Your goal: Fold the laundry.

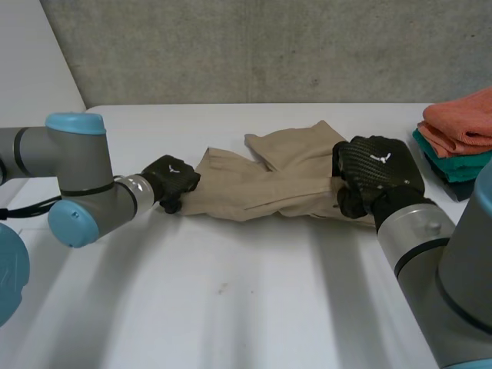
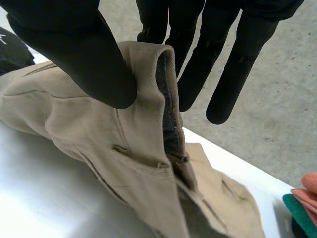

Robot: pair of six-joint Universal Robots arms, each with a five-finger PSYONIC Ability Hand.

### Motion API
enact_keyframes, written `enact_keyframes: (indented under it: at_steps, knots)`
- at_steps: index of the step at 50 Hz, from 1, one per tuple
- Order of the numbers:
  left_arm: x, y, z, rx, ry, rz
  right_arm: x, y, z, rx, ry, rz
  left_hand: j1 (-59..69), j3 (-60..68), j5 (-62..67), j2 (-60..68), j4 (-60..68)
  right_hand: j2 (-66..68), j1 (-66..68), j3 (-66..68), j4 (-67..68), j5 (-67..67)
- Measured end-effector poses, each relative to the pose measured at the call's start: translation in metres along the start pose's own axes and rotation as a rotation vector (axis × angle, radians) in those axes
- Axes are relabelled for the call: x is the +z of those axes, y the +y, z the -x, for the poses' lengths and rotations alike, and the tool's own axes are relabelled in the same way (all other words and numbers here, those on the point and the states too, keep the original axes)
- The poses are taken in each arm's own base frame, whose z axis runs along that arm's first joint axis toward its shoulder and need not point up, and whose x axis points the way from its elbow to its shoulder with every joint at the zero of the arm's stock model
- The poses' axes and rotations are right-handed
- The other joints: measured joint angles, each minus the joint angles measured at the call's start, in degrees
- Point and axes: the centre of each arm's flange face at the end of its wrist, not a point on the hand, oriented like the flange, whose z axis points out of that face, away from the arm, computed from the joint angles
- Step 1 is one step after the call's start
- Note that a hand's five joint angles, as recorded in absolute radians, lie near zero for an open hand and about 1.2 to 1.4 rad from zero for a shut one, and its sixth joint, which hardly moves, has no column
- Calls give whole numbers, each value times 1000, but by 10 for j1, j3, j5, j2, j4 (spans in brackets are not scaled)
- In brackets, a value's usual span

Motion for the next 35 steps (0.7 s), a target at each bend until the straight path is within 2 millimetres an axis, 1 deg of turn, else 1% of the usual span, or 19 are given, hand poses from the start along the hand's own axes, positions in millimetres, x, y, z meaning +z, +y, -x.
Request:
enact_keyframes:
  at_steps: [5, 6, 8, 10, 11, 12, 15, 16, 18, 19, 20, 21, 22, 24, 26, 31, 32, 34, 35]
  knots:
    - [-16, -18, 8, -28, -30, -14, 6, 1, -7, -36, 9, 39, 0, 2, 0, 3, 1, 0, 2, 0, 0, 0]
    - [-29, -28, 12, -50, -40, -21, 9, 5, -11, -71, 8, 75, 0, 2, 0, 3, 1, 0, 9, 0, 0, -1]
    - [-44, -39, 15, -75, -48, -26, 11, 9, -14, -115, 4, 116, 0, 2, 0, 3, 1, 0, 9, 0, 0, 0]
    - [-71, -56, 18, -108, -53, -29, 13, 12, -19, -184, -8, 175, 0, 2, 0, 3, 1, 0, 9, 0, 0, -1]
    - [-78, -60, 18, -115, -52, -27, 13, 13, -21, -207, -12, 193, 0, 2, 0, 3, 1, 0, 9, 0, 0, 0]
    - [-96, -68, 17, -132, -48, -22, 13, 14, -25, -250, -23, 227, 0, 2, 0, 3, 1, 0, 9, 0, 0, 0]
    - [-143, -85, 7, -162, -23, 9, 13, 13, -34, -342, -55, 300, 0, 3, 0, 3, 1, 0, 9, 0, 0, 0]
    - [-152, -87, 4, -163, -15, 18, 13, 13, -35, -351, -60, 309, 0, 3, 0, 3, 1, 0, 10, 0, 0, 0]
    - [-183, -92, -10, -157, 26, 58, 12, 14, -38, -402, -100, 366, 0, 3, 0, 3, 1, 0, 19, 0, 0, 0]
    - [-193, -93, -17, -146, 45, 73, 11, 15, -39, -420, -120, 393, 0, 3, 0, 3, 1, 0, 20, 0, 0, -1]
    - [-196, -92, -20, -140, 53, 80, 11, 15, -39, -424, -126, 400, 0, 3, 0, 3, 1, 0, 20, 0, 0, 0]
    - [-206, -90, -30, -110, 85, 106, 10, 18, -40, -445, -158, 444, 0, 3, 0, 3, 1, 0, 20, 0, 0, 0]
    - [-210, -88, -36, -88, 104, 121, 10, 20, -40, -456, -178, 471, 0, 3, 0, 3, 1, 0, 20, 0, 0, 0]
    - [-210, -83, -45, -42, 136, 151, 10, 26, -40, -473, -215, 528, 0, 3, 0, 3, 1, 0, 20, 0, 0, 0]
    - [-201, -75, -50, 10, 153, 182, 13, 33, -39, -484, -247, 578, 0, 3, 0, 3, 2, 0, 20, 0, 0, 0]
    - [-161, -65, -46, 85, 119, 217, 28, 46, -38, -498, -270, 626, 0, 3, 0, 3, 2, 0, 20, 0, 0, 0]
    - [-141, -66, -40, 98, 77, 205, 43, 47, -38, -505, -246, 601, 0, 3, 0, 3, 2, 0, 20, 0, 0, 0]
    - [-122, -74, -29, 98, 19, 171, 59, 43, -40, -512, -201, 545, 0, 3, 0, 3, 2, 0, 20, 0, 0, 0]
    - [-112, -81, -22, 92, -20, 139, 70, 37, -42, -515, -163, 495, 0, 3, 0, 3, 2, 0, 20, 0, 0, 0]
